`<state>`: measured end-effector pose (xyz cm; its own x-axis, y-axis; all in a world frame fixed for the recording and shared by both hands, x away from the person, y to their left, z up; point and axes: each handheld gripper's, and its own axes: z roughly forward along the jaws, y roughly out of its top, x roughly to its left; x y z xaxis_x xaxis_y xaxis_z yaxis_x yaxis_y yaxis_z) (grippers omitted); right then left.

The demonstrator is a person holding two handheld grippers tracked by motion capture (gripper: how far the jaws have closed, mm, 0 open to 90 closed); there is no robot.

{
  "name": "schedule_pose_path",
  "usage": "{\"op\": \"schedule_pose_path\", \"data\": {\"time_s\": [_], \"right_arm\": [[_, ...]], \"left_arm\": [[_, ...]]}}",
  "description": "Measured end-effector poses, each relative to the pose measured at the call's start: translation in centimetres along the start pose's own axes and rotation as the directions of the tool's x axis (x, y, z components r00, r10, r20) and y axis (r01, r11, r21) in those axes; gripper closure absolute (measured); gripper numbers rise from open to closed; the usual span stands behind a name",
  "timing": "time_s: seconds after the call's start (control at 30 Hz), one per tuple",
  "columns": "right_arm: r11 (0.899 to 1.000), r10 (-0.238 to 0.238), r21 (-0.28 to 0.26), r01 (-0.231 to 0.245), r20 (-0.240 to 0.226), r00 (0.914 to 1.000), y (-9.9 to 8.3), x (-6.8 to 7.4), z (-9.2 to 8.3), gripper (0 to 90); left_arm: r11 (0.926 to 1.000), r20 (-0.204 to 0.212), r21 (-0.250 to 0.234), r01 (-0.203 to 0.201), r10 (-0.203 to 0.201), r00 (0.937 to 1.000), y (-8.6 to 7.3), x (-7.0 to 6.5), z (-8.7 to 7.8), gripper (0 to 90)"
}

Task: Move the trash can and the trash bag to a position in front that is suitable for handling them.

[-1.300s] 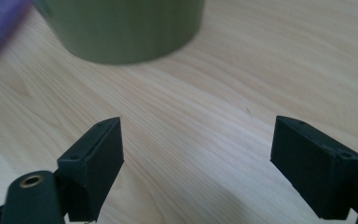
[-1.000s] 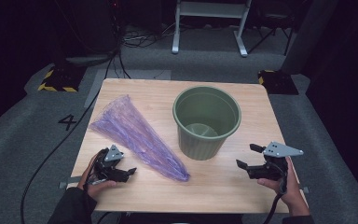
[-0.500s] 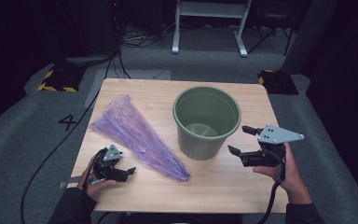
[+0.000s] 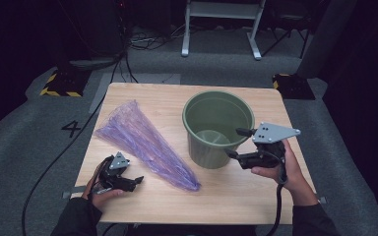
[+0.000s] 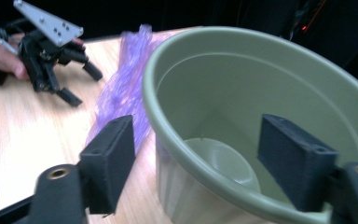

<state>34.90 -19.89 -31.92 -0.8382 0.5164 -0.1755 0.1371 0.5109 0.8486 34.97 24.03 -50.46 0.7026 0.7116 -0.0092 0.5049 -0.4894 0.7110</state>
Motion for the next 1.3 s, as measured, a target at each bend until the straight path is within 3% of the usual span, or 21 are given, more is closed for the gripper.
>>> {"op": "schedule_pose_path", "data": {"time_s": [0.13,0.17,0.27,0.43,0.57,0.67,0.77,0.9,0.93,1.03,1.13,1.2,1.3], "right_arm": [[0.999,-0.016,0.040,0.017,-0.031,0.9994,0.3,0.1,1.3,44.3],[0.999,-0.019,0.044,0.020,-0.040,0.9990,0.3,0.0,1.4,52.1],[0.996,-0.060,0.066,0.064,-0.049,0.9970,0.3,0.1,2.0,63.2],[0.991,-0.093,0.087,0.101,-0.091,0.9915,0.7,0.2,2.6,68.5],[0.990,-0.108,0.077,0.118,-0.125,0.9863,1.0,0.3,2.8,72.9],[0.989,-0.129,0.053,0.140,-0.166,0.9775,1.2,0.7,3.0,78.7],[0.987,-0.143,0.049,0.156,-0.196,0.9700,1.5,1.2,3.1,80.7],[0.983,-0.164,0.054,0.178,-0.202,0.9655,1.7,1.7,3.0,80.5],[0.980,-0.178,0.054,0.193,-0.214,0.9605,1.7,2.1,2.8,80.6],[0.979,-0.182,0.049,0.198,-0.221,0.9580,1.7,2.4,2.5,80.6],[0.984,-0.169,0.020,0.176,-0.191,0.9669,1.4,2.6,2.0,73.1],[0.986,-0.166,-0.012,0.167,-0.203,0.9651,1.2,2.6,1.4,73.1],[0.987,-0.163,-0.031,0.160,-0.176,0.9707,1.1,2.7,0.8,63.3]], "left_arm": [[1.0000,0.001,0.000,0.000,0.000,1.0000,0.0,0.0,0.0,13.6],[1.0000,0.002,0.000,-0.001,0.001,1.0000,0.0,0.0,0.0,13.6],[1.0000,0.002,0.000,-0.001,0.001,1.0000,0.0,0.0,0.0,13.5],[1.0000,0.002,-0.001,0.001,-0.001,1.0000,0.0,0.0,0.0,13.5],[1.0000,0.003,-0.001,0.001,-0.001,1.0000,0.0,0.0,0.0,13.5],[1.0000,0.003,-0.001,0.001,-0.001,1.0000,0.0,0.0,0.0,13.5],[1.0000,0.003,-0.001,0.002,-0.002,1.0000,0.0,0.0,0.0,13.5],[1.0000,0.003,-0.001,0.001,-0.001,1.0000,0.0,0.0,0.0,13.5],[1.0000,0.003,-0.001,0.001,-0.001,1.0000,0.0,0.0,0.0,13.5],[1.0000,0.003,-0.001,0.001,-0.001,1.0000,0.0,0.0,0.0,13.5],[1.0000,0.003,0.000,0.001,-0.001,1.0000,0.0,0.0,0.0,13.5],[1.0000,0.003,-0.001,0.001,-0.001,1.0000,0.0,0.0,0.0,13.5],[1.0000,0.003,-0.001,0.001,-0.001,1.0000,0.0,0.0,0.0,13.5]]}}
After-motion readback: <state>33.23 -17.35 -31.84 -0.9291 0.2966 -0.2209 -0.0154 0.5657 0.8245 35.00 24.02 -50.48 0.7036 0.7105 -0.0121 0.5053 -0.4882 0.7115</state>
